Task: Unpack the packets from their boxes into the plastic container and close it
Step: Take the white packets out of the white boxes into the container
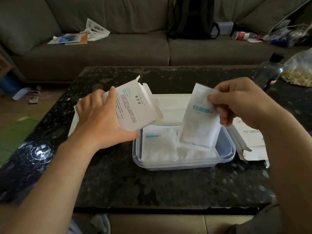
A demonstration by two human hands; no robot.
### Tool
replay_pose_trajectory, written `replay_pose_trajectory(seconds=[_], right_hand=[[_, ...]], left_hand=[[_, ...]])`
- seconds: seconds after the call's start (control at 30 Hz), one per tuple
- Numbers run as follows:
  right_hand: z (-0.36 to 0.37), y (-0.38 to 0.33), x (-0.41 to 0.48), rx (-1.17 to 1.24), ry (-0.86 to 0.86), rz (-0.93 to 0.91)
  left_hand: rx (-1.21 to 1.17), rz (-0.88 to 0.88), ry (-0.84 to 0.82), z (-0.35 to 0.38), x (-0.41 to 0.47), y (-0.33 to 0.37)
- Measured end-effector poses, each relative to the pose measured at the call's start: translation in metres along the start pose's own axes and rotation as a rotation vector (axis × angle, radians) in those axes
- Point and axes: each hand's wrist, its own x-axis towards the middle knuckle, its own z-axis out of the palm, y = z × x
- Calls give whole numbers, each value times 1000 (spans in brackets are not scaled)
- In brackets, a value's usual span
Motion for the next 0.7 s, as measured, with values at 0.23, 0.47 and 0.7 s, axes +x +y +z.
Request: replay_pose_trajectory(seconds=[0.23,0.47,0.7], right_hand=[[43,19,28,-523,-117,138],[69,34,25,-989,-19,-24],[89,36,14,-866,-480,-7]], left_hand=[[-11,2,-6,0,2,1],[-21,-11,-17,0,2,-2],[-25,15,-13,-2,-1,1]])
